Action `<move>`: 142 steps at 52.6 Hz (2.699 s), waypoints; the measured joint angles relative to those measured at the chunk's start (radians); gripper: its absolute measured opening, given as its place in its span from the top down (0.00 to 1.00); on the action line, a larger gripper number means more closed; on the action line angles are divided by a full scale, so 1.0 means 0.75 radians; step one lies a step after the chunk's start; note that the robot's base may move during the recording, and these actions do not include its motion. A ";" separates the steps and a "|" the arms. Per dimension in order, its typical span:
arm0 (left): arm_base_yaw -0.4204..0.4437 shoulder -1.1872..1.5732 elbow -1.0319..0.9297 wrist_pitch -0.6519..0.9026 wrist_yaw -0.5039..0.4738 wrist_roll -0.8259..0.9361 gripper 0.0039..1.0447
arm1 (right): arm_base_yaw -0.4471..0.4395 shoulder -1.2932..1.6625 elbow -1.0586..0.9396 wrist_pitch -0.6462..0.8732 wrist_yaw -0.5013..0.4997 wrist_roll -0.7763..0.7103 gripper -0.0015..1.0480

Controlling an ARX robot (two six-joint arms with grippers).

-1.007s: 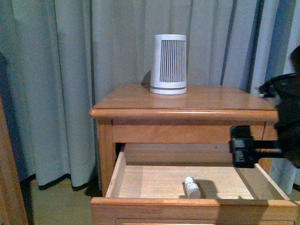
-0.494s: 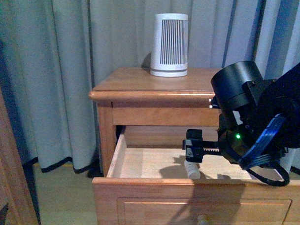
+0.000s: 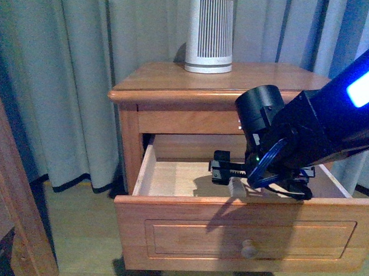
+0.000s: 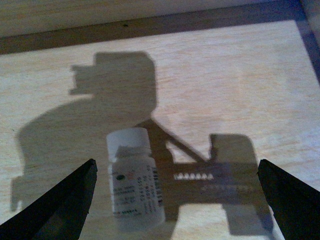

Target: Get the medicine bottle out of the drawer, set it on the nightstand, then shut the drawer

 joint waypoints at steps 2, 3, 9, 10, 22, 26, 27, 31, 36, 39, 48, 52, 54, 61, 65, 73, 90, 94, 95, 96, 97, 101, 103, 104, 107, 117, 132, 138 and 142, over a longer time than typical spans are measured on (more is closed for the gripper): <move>0.000 0.000 0.000 0.000 0.000 0.000 0.06 | 0.004 0.014 0.019 -0.008 -0.004 0.003 0.07; 0.000 0.000 0.000 0.000 0.000 0.000 0.06 | 0.007 0.023 0.032 -0.014 -0.004 0.005 0.07; 0.000 0.000 0.000 0.000 0.000 0.000 0.06 | 0.016 0.063 0.079 -0.037 -0.009 0.006 0.07; 0.000 0.000 0.000 0.000 0.000 0.000 0.06 | 0.017 0.072 0.086 -0.044 -0.009 0.006 0.07; 0.000 0.000 0.000 0.000 0.000 0.000 0.06 | 0.017 0.124 0.108 -0.057 -0.003 0.005 0.10; 0.000 0.000 0.000 0.000 0.000 0.000 0.06 | 0.015 0.130 0.109 -0.055 0.000 0.006 0.23; 0.000 0.000 0.000 0.000 0.000 0.000 0.06 | 0.015 0.130 0.109 -0.055 0.000 0.006 0.26; 0.000 0.000 0.000 0.000 0.000 0.000 0.06 | 0.015 0.130 0.109 -0.054 0.000 0.006 0.36; 0.000 0.000 0.000 0.000 0.000 0.000 0.06 | 0.015 0.130 0.109 -0.050 -0.003 0.005 0.47; 0.000 0.000 0.000 0.000 0.000 0.000 0.06 | 0.015 0.130 0.109 -0.046 -0.002 0.006 0.56; 0.000 0.000 0.000 0.000 0.000 0.000 0.06 | 0.015 0.121 0.108 -0.047 -0.001 0.011 0.71; 0.000 0.000 0.000 0.000 0.000 0.000 0.06 | 0.015 0.105 0.099 -0.051 -0.002 0.017 0.71; 0.000 0.000 0.000 0.000 0.000 0.000 0.06 | 0.015 0.092 0.092 -0.057 0.001 0.021 0.71; 0.000 0.000 0.000 0.000 0.000 0.000 0.06 | 0.024 -0.048 0.008 -0.107 0.006 0.087 0.71; 0.000 0.000 0.000 0.000 0.000 0.000 0.06 | 0.038 -0.157 -0.058 -0.181 -0.009 0.141 0.72; 0.000 0.000 0.000 0.000 0.000 0.000 0.06 | 0.087 -0.437 -0.219 -0.328 -0.039 0.228 0.72; 0.000 0.000 0.000 0.000 0.000 0.000 0.06 | -0.048 -0.720 0.001 -0.156 0.110 -0.043 0.72; 0.000 0.000 0.000 0.000 0.000 0.000 0.06 | -0.115 -0.654 0.122 -0.189 0.097 -0.097 0.72; 0.000 0.000 0.000 0.000 0.000 0.000 0.06 | -0.131 -0.629 0.155 -0.199 0.098 -0.105 0.72; 0.000 0.000 0.000 0.000 0.000 0.000 0.06 | -0.140 -0.615 0.172 -0.204 0.097 -0.112 0.72; 0.000 0.000 0.000 0.000 0.000 0.000 0.06 | -0.156 -0.587 0.204 -0.217 0.091 -0.120 0.72; 0.000 0.000 0.000 0.000 0.000 0.000 0.06 | -0.215 -0.460 0.326 -0.289 0.068 -0.128 0.72; 0.000 0.000 0.000 0.000 0.000 0.000 0.06 | -0.231 -0.414 0.362 -0.304 0.066 -0.130 0.72; 0.000 0.000 0.000 0.000 0.000 0.000 0.06 | -0.242 -0.384 0.384 -0.314 0.065 -0.130 0.72; 0.000 0.000 0.000 0.000 0.000 0.000 0.06 | -0.259 -0.315 0.429 -0.334 0.072 -0.126 0.72; 0.000 0.000 0.000 0.000 0.000 0.000 0.06 | -0.273 -0.157 0.549 -0.372 0.092 -0.101 0.72; 0.000 0.000 0.000 0.000 0.000 0.000 0.06 | -0.270 -0.126 0.588 -0.254 0.079 -0.099 0.42; 0.000 0.000 0.000 0.000 0.000 0.000 0.06 | -0.270 -0.213 0.476 -0.145 0.043 -0.095 0.24; 0.000 0.000 0.000 0.000 0.000 0.000 0.06 | -0.269 -0.366 0.293 -0.034 0.031 -0.089 0.10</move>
